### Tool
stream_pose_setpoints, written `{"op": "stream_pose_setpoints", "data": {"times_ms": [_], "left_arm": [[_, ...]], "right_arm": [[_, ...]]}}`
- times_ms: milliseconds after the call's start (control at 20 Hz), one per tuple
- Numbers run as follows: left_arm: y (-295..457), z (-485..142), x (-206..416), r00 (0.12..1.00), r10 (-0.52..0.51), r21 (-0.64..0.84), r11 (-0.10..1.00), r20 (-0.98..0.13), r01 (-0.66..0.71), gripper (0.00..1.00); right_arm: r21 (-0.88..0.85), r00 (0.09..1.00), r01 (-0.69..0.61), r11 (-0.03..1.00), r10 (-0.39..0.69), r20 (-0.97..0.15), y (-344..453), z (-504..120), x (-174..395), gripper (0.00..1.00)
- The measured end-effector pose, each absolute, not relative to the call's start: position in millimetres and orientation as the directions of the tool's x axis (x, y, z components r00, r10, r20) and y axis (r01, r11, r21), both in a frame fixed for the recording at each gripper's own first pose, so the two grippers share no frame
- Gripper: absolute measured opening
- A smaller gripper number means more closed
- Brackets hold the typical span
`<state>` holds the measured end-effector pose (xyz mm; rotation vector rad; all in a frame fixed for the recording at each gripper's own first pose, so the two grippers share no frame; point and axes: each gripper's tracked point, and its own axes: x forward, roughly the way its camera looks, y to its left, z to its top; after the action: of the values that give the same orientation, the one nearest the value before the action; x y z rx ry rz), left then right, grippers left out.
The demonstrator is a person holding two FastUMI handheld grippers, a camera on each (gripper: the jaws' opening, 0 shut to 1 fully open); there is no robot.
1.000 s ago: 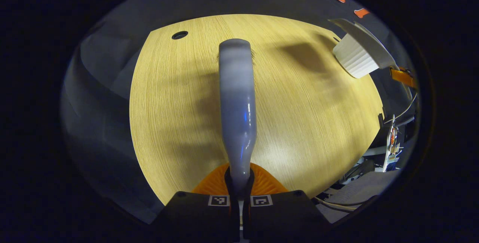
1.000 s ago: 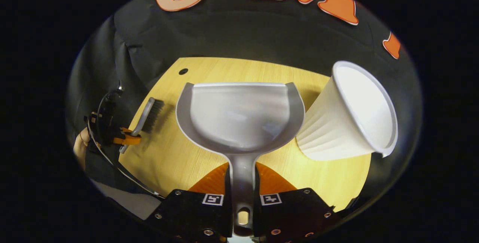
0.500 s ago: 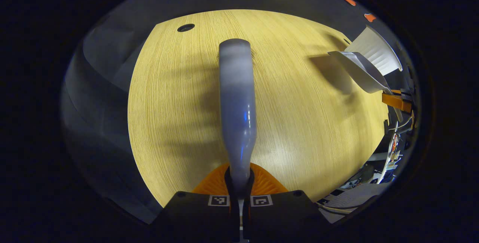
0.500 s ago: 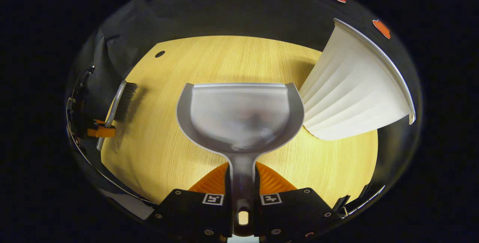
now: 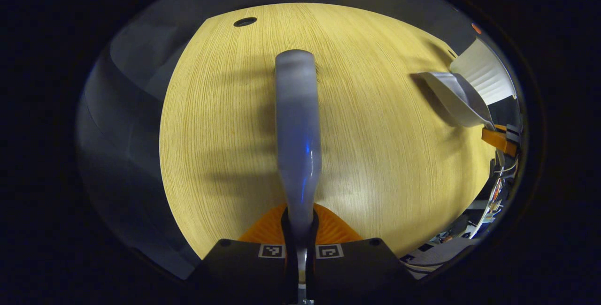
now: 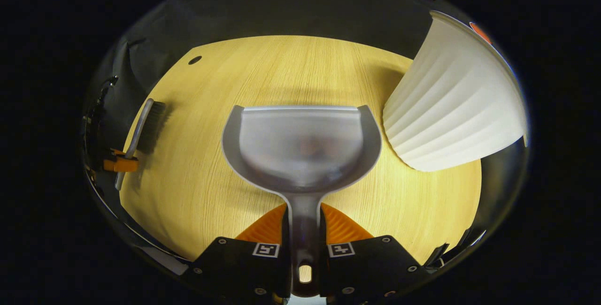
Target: Pick up the small broom and dustpan from the desktop, sweep the trash into the dustpan with the broom, and then empty the trash into the garbage bin.
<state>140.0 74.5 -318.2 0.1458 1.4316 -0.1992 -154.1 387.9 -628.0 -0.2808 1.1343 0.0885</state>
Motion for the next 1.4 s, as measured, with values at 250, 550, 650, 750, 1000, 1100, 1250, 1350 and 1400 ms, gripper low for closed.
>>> {"op": "stream_pose_setpoints", "data": {"times_ms": [250, 550, 650, 750, 1000, 1100, 1250, 1350, 1400], "left_arm": [[58.1, -314.5, 159.8, 0.146, -0.031, 0.004, 0.974, -0.989, 0.228, 0.18], [9.9, -317.4, 197.9, 0.161, -0.035, 0.003, 0.973, -0.986, 0.232, 0.36], [-10.5, -319.6, 214.2, 0.163, -0.037, 0.001, 0.973, -0.986, 0.231, 0.51], [-19.0, -332.7, 203.4, 0.174, -0.039, 0.001, 0.975, -0.984, 0.224, 0.75], [-7.7, -319.3, 217.5, 0.225, -0.024, 0.026, 0.976, -0.974, 0.218, 1.0], [-1.5, -314.6, 219.9, 0.254, -0.014, 0.043, 0.975, -0.967, 0.219, 1.0], [1.2, -299.7, 224.3, 0.292, -0.004, 0.063, 0.974, -0.956, 0.22, 1.0], [0.4, -286.0, 234.0, 0.329, -0.011, 0.063, 0.975, -0.944, 0.214, 1.0], [-2.3, -278.3, 239.6, 0.349, -0.016, 0.061, 0.976, -0.937, 0.211, 1.0]], "right_arm": [[-0.179, 0.426, -0.201, 0.963, -0.078, -0.901, 386.1, -631.5, -157.4, 0.27], [-0.154, 0.376, -0.212, 0.965, -0.065, -0.924, 388.7, -639.5, -167.8, 0.46], [-0.153, 0.373, -0.208, 0.966, -0.066, -0.925, 389.0, -639.4, -167.9, 0.67], [-0.155, 0.372, -0.207, 0.966, -0.069, -0.926, 388.2, -641.1, -166.7, 0.81], [-0.157, 0.383, -0.207, 0.966, -0.067, -0.921, 388.5, -639.2, -163.6, 0.99], [-0.15, 0.398, -0.206, 0.967, -0.058, -0.915, 389.2, -633.4, -159.9, 0.99], [-0.143, 0.429, -0.192, 0.971, -0.048, -0.902, 388.7, -618.4, -153.2, 0.99], [-0.145, 0.459, -0.186, 0.972, -0.045, -0.887, 386.5, -603.5, -148.0, 0.98], [-0.15, 0.477, -0.185, 0.971, -0.045, -0.878, 384.9, -595.1, -145.4, 0.99]]}}
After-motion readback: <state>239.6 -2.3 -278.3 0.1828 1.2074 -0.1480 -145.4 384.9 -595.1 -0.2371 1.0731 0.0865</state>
